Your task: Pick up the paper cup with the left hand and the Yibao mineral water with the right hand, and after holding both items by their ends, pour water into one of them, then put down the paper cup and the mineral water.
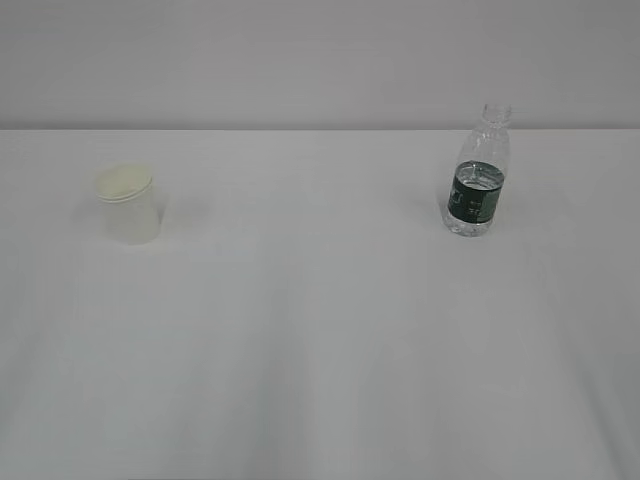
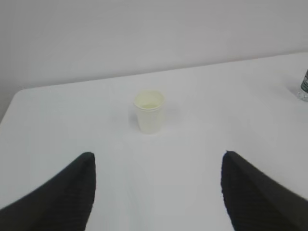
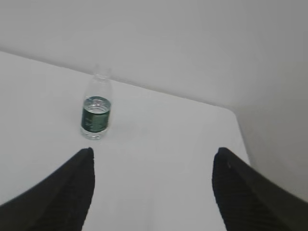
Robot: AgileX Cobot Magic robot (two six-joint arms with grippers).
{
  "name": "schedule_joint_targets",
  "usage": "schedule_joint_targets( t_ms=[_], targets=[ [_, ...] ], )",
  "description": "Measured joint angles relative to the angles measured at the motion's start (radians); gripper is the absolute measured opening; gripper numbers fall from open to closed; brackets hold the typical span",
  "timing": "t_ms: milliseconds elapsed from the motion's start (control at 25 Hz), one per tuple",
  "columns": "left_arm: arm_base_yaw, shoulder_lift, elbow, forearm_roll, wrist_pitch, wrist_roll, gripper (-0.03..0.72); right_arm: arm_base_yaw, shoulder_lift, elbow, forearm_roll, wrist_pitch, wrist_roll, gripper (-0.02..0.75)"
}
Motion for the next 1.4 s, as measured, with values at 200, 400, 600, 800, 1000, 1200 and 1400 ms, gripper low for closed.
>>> schedule_joint_targets(
  t_ms=[200, 400, 600, 800, 1000, 1200, 1400],
  targets=[
    [0.0, 0.0, 0.0, -0.029, 0.089, 0.0, 0.583, 0.0, -0.125, -0.002, -0.072, 0.108, 0.08, 0.576],
    [0.0, -0.002, -0.001, -0.047, 0.199, 0.0, 0.582, 0.0, -0.221, -0.004, -0.015, 0.241, 0.082, 0.575],
    [0.0, -0.006, -0.001, -0.057, 0.27, 0.0, 0.582, 0.0, -0.293, -0.004, 0.099, 0.383, 0.011, 0.573],
    [0.0, -0.011, -0.004, -0.075, 0.305, 0.0, 0.568, 0.0, -0.31, -0.019, 0.199, 0.505, -0.068, 0.572],
    [0.0, -0.011, -0.006, -0.077, 0.386, 0.0, 0.54, 0.0, -0.31, -0.019, 0.219, 0.563, -0.093, 0.572],
    [0.0, -0.011, -0.006, -0.077, 0.429, 0.0, 0.531, 0.0, -0.31, -0.019, 0.246, 0.577, -0.102, 0.572],
    [0.0, -0.028, -0.002, -0.077, 0.425, 0.0, 0.527, 0.0, -0.31, -0.008, 0.25, 0.574, -0.104, 0.572]
  ],
)
